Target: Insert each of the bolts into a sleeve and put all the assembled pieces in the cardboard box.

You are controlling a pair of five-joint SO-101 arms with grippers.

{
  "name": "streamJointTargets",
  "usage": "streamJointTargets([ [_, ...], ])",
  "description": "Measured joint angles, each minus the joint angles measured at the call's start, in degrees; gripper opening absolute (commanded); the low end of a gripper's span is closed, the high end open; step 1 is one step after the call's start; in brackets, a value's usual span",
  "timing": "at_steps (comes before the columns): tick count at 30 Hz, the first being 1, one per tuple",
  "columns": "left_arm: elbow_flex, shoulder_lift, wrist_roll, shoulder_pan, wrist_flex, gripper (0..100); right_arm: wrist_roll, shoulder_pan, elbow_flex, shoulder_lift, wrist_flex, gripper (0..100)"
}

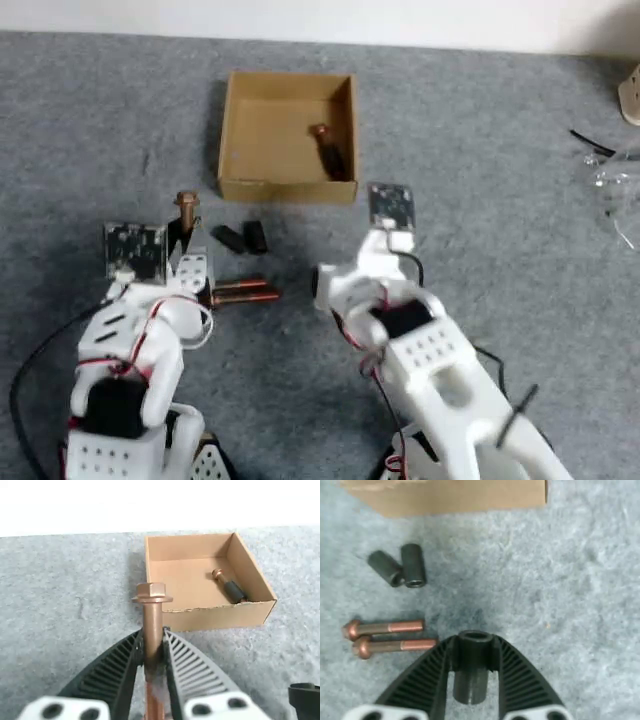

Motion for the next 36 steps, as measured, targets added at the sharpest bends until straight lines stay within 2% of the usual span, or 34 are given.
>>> streamJointTargets([
  [3, 0.0, -5.54, 0.0, 0.35, 2.81, 0, 1.32, -1.41, 5.45, -8.35, -1.85, 0.5],
  [9, -1.58, -11.6, 0.62, 5.54, 2.46, 0, 6.07, -3.96, 13.27, -21.27, -5.71, 0.5],
  [15, -1.67, -11.69, 9.93, 5.63, -3.34, 0, 11.08, -9.67, 19.96, -32.97, -6.24, 0.5],
  [20, -1.67, -11.69, 19.43, 5.89, -8.88, 0, 13.1, -10.46, 26.73, -46.15, -6.33, 0.5],
  [25, -1.67, -11.69, 23.65, 12.22, -10.2, 1, 18.11, -13.89, 32.0, -59.34, -6.42, 0.5],
  [29, 0.7, -11.69, 23.91, 17.41, -13.54, 1, 23.03, -16.35, 32.0, -59.6, -10.37, 0.5],
  [36, 6.68, -11.69, 24.26, 18.64, -20.04, 1, 25.32, -16.62, 32.0, -60.57, -13.36, 0.5],
])
